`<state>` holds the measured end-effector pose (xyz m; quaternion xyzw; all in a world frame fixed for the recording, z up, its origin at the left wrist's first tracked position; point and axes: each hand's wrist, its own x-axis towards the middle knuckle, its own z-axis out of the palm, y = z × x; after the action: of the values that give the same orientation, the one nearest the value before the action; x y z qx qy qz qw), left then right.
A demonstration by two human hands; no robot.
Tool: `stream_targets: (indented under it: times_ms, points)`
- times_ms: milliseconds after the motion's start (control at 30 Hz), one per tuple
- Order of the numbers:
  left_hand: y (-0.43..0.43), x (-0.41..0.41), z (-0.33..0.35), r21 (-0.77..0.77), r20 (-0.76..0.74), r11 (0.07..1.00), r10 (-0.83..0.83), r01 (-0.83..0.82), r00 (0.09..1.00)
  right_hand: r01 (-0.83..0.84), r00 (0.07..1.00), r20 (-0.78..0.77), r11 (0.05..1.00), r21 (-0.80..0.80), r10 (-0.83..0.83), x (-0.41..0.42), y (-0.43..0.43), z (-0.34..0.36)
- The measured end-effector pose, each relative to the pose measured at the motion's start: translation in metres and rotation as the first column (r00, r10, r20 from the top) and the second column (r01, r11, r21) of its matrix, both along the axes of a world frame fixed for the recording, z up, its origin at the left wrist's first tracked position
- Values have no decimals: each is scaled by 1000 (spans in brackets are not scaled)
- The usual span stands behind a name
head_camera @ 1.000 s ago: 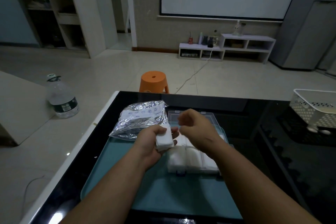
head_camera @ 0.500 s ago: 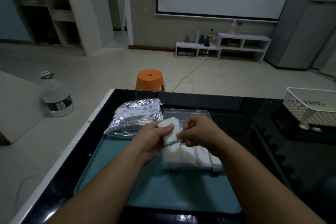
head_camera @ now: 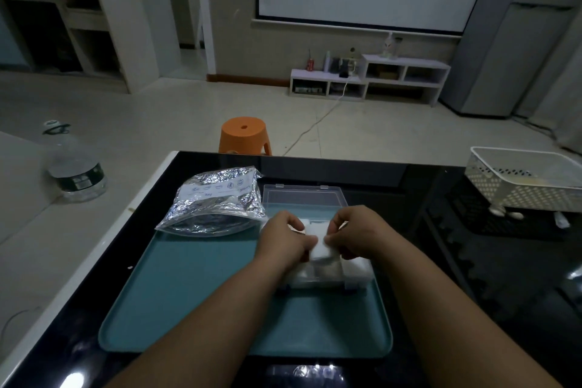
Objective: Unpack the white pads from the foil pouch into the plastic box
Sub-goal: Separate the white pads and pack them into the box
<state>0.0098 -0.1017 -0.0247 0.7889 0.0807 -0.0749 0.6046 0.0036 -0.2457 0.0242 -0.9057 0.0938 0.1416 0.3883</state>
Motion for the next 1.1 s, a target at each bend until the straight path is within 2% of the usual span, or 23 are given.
stream_targets:
  times_ms: [100,200,400,533,733,933,1100]
  points:
    - [-10,0,0,281,63,957,-89,68,994,35,998,-57,999,-23,-36,0,-8,-6]
    - [-16,0,-1,419,78,899,-173,125,982,36,993,-110,997,-71,-43,-1,-10,-14]
    - [-18,-1,-4,521,63,836,-242,175,968,40,994,-100,994,-100,-50,-1,-11,-25]
    - [-16,-2,-6,527,38,814,-309,243,950,27,995,-94,990,-140,-40,-1,-9,-28]
    - [-14,-4,-8,614,37,744,-362,264,931,13,992,-126,996,-92,-25,-3,-13,-29]
    - [-14,-3,-11,677,-5,672,-405,301,914,-95,990,-124,966,-240,66,-2,-6,-34]
    - [-11,0,-18,668,24,689,-396,280,918,-99,989,-130,971,-216,72,1,-8,-33]
